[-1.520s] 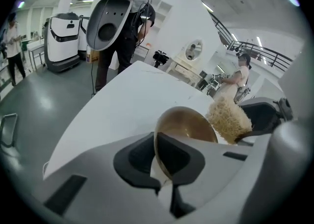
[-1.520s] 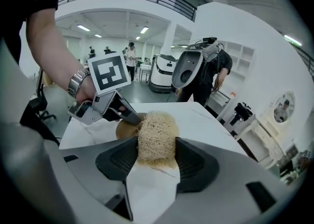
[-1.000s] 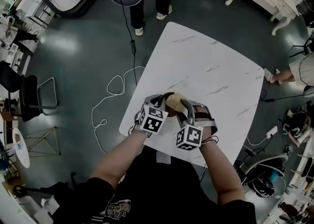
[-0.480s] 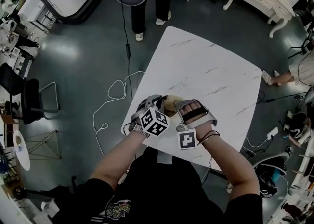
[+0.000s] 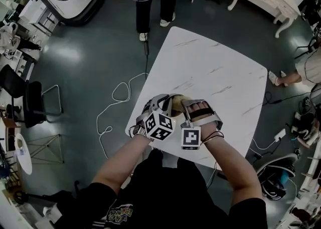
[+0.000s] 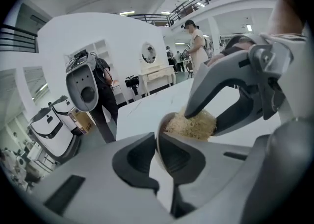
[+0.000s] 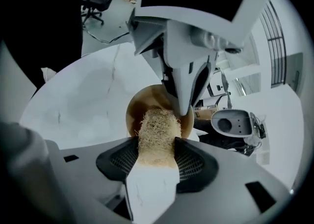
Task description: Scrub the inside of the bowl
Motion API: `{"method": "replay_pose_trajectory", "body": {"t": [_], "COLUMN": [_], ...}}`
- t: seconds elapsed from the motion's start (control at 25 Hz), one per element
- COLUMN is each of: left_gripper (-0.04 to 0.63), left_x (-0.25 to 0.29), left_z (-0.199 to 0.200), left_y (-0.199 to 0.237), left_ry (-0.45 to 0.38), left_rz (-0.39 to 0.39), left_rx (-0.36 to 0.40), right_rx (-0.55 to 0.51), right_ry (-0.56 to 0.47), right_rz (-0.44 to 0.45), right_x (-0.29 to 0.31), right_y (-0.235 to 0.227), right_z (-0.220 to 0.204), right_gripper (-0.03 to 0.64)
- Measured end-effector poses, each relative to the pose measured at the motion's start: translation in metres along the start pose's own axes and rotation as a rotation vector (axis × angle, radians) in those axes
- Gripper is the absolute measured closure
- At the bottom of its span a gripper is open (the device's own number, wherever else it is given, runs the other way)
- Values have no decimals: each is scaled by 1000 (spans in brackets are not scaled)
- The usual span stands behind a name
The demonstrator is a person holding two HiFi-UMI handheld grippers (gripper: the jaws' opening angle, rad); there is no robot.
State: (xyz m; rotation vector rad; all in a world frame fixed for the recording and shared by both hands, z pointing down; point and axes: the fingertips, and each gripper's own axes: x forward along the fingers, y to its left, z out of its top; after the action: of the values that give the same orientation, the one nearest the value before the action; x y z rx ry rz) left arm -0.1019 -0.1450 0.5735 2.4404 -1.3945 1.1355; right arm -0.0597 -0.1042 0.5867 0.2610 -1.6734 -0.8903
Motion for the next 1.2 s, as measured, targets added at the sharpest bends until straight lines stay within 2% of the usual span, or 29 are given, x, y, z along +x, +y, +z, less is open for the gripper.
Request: {"method": "replay_pose_trajectory", "body": {"t": [0.08,0.28,0.52,0.64,0.8,0.88,1.04,1.2], "left_gripper": [566,565,562,560,557,557,556,562], "left_x": [-5,-10,-12,-14,-18,-21,-21,-22], "left_z": [5,3,0,1,3,4,6,5], "left_y": [2,3,7,6,9,10,4,3], "left_ry": [-29,-54,-81,-100,-130,-142,-148,-137], "left_rz": [5,-13,-2,5,28,37,26,16], "left_rx": [-23,-134,-341,-416,-505,-534,-525,-482], "right_rx": [41,221,542,732,1037,1143,1149,1061], "right_ry": [35,19,-31,-72,-142,-162,-158,-124], "right_rz": [36,83,170,216,259,271,269,242], "right_x": [-1,-8,-18,-23,-30,-32,-34,-36], "right_y": [6,19,25,26,16,10,14,16], "right_z": [-8,-5,6,19,32,35,30,19], "right_gripper": [377,377,377,377,377,377,377,377]}}
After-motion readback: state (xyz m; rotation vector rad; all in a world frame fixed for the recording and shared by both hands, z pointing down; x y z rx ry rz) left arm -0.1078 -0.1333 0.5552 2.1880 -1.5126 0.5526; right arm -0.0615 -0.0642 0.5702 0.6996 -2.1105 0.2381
